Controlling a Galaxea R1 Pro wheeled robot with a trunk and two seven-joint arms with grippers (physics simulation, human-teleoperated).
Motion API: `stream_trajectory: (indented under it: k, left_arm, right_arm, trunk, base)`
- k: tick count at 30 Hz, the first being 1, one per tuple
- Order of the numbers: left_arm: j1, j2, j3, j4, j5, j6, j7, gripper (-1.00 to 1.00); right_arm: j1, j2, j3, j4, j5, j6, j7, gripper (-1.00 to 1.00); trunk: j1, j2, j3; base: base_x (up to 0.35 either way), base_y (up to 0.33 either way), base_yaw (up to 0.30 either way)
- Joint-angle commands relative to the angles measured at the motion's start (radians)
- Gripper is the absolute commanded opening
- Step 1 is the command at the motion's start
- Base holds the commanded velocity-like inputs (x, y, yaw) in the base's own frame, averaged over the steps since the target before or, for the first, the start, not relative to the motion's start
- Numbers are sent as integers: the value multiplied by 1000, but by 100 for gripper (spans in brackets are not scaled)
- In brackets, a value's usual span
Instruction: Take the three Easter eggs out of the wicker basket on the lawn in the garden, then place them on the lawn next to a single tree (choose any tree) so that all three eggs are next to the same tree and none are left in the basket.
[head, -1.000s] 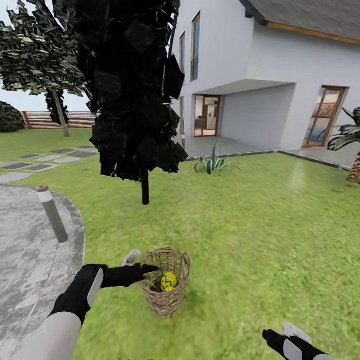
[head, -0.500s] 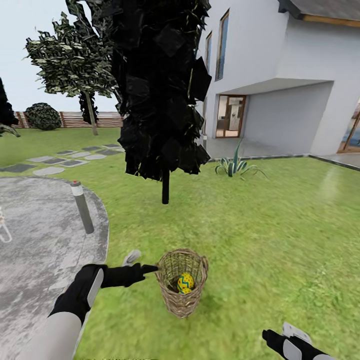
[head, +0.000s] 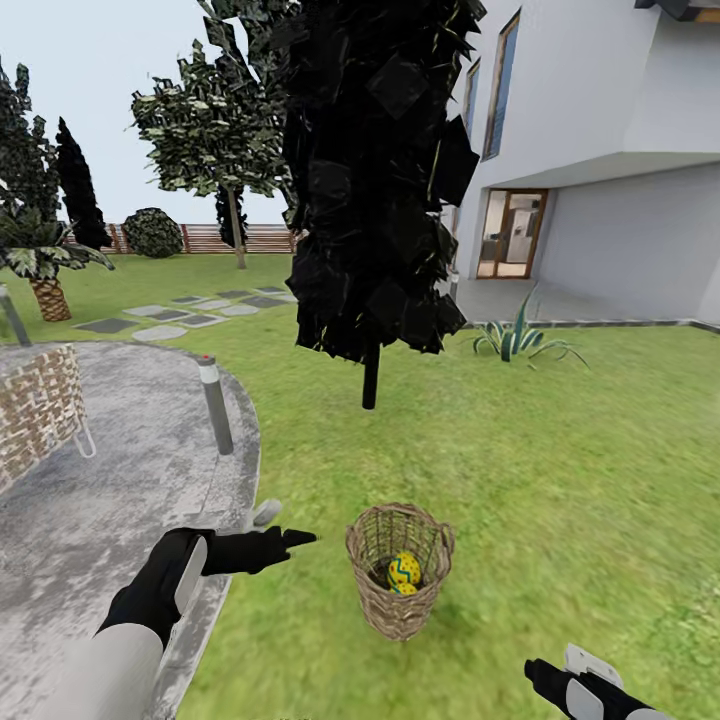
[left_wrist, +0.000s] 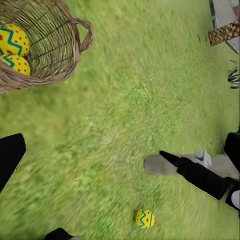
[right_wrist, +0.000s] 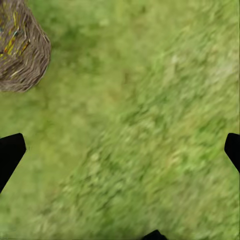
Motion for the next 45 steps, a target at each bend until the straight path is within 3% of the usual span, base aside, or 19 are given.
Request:
stream_trajectory:
  k: [1, 6, 10, 13, 17, 23, 28, 32, 40, 45]
  left_arm:
    - [-1, 0, 2, 0, 0, 7, 3, 100]
    - [-4, 2, 1, 1, -5, 4, 48, 100]
    - [-5, 1, 3, 2, -6, 0, 194, 100]
    - [-6, -5, 4, 3, -1, -3, 363, 100]
    - [-6, -7, 7, 3, 7, -7, 475, 100]
    - [-6, -4, 9, 3, 9, -7, 503, 100]
    - [-6, -7, 9, 3, 9, -8, 508, 100]
    - [-6, -9, 8, 3, 9, -8, 508, 100]
    - [-6, -8, 7, 3, 9, -8, 508, 100]
    - [-6, -8, 7, 3, 9, -6, 509, 100]
  right_arm:
    - [0, 0, 8, -2, -6, 5, -3, 100]
    - [-1, -1, 9, -9, -5, 5, 3, 100]
    - [-2, 0, 11, -13, -6, 18, 6, 100]
    - [-3, 3, 10, -18, -5, 56, 3, 100]
    - [-7, 1, 6, -108, -9, 149, 1, 100]
    - [-8, -10, -19, -365, -16, 335, -1, 100]
    - [-1, -23, -114, -533, -10, 520, -3, 100]
    - [2, -48, -145, -645, -12, 632, -3, 100]
    - [0, -41, -194, -709, -12, 658, -4, 100]
    - [0, -37, -197, -711, -14, 583, -13, 100]
  trunk:
    - [-4, 6, 2]
    - [-15, 27, 11]
    - [-15, 27, 11]
    - [-15, 27, 11]
    - [-15, 27, 11]
    - [-15, 27, 11]
    - [-15, 27, 11]
    - [-15, 27, 11]
    - [-15, 27, 11]
    - [-15, 27, 11]
  base:
    - [0, 0, 288]
    - [0, 0, 288]
    - [0, 0, 287]
    - [0, 0, 283]
    - [0, 0, 280]
    - [0, 0, 270]
    - [0, 0, 263]
    - [0, 0, 241]
    - [0, 0, 76]
    - [0, 0, 4]
